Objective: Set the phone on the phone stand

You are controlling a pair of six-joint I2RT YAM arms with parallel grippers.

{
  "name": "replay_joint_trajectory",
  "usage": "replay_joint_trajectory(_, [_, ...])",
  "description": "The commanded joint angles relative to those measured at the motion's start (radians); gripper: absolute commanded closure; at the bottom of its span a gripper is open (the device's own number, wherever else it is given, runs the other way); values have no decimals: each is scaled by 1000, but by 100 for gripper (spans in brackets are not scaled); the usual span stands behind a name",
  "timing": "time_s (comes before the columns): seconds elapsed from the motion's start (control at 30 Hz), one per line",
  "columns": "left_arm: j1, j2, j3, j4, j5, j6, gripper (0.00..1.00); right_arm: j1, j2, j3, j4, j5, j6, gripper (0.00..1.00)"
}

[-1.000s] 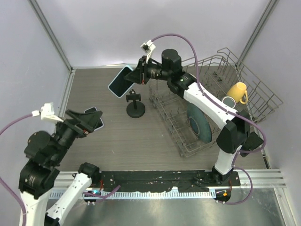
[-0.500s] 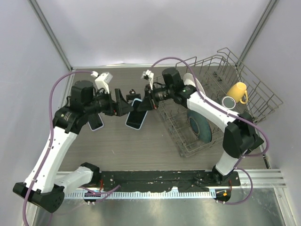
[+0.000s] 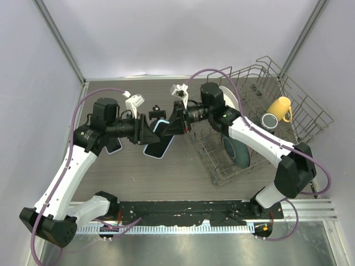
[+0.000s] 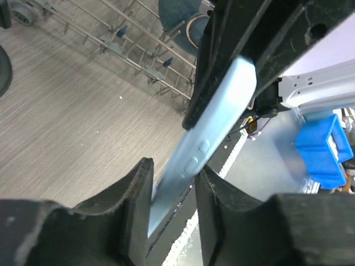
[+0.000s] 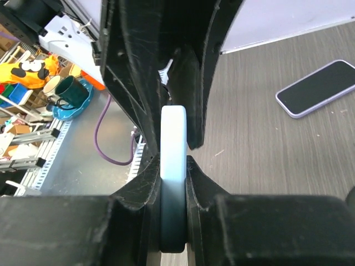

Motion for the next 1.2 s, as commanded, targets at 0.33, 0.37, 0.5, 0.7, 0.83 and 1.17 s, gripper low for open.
replay_joint_trajectory(0.33, [-5, -126, 80, -13, -53, 6, 100, 101, -18, 42, 304, 196, 209, 38])
replay_joint_trajectory(0.37, [-6, -171, 93, 10, -83, -35, 100, 101, -9, 31, 375, 213, 273, 31])
replay_joint_trajectory(0.5, [-5, -274, 100, 164, -168, -106, 100, 108, 73, 32, 591, 216, 496, 23])
replay_joint_trajectory(0.7, [-5, -364, 141, 165, -487, -98, 100, 136, 163, 25, 906, 182, 716, 18])
replay_joint_trajectory(0.83, [-5, -372, 143, 258, -489, -161, 100, 180, 183, 48, 920, 185, 719, 23])
replay_joint_trajectory(1.17, [-5, -346, 80, 402, -347, -304, 100, 203, 151, 0, 1101, 225, 825, 60])
